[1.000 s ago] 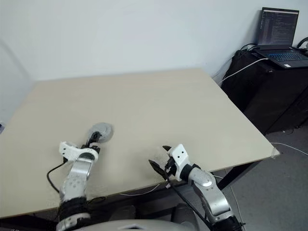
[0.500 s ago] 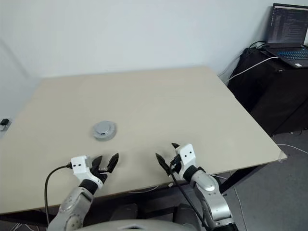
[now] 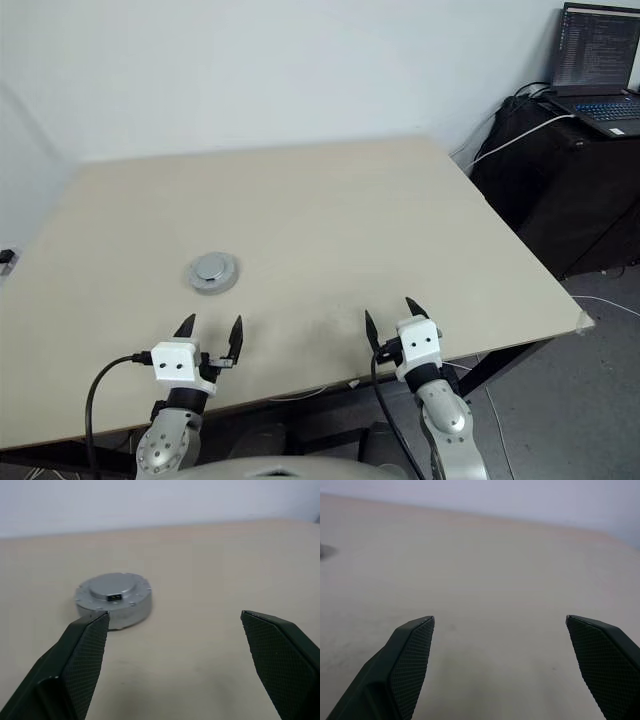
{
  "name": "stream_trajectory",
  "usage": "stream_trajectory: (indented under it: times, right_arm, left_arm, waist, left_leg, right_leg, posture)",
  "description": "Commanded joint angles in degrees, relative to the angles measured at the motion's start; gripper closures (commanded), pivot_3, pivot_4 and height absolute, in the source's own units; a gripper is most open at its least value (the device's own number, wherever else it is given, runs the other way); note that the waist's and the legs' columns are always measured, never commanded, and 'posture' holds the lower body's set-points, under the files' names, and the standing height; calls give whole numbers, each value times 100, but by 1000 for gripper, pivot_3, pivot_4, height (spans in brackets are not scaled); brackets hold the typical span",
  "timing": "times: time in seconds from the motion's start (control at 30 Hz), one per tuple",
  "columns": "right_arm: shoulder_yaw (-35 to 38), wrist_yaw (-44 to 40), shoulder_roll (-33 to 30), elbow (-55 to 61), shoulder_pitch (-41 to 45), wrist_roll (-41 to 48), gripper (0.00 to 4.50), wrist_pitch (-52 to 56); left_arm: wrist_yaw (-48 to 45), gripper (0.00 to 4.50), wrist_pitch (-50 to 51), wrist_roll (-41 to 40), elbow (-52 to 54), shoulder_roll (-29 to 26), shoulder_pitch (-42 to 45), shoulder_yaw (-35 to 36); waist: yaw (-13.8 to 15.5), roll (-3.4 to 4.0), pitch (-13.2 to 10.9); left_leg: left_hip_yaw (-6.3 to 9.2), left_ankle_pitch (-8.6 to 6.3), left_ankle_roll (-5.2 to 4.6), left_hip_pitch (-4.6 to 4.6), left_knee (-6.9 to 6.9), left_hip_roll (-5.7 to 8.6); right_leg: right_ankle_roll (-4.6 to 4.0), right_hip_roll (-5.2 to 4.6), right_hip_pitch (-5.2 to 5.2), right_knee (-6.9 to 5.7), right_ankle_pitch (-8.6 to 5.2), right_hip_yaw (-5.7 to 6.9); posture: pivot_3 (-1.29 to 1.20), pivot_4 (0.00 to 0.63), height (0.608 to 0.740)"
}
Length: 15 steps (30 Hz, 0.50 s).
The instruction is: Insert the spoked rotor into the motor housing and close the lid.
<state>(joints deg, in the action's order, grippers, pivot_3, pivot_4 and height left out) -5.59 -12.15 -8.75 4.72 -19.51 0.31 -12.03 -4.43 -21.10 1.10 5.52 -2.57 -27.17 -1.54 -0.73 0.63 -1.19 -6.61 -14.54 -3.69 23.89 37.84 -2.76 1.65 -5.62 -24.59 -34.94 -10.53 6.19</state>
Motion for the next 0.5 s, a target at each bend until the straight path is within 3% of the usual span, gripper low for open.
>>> stream_trajectory:
  times: [0.03,0.5]
  right_arm:
    - [83,64,63,50,52,59,0,-86]
    - [75,-4,92,-213,137,89,0,-197]
  left_arm:
    - [82,30,-206,107,66,3,120,-4]
    - [247,30,8,226,361,154,229,-153]
  waist:
    - [4,1,0]
    - [6,1,1]
  left_leg:
    - [0,0,0,0,0,0]
    - [0,0,0,-1,5,0]
  right_leg:
    - [0,-1,0,0,0,1]
    - [0,2,3,-1,0,3]
  posture:
    - [0,0,740]
    - [0,0,740]
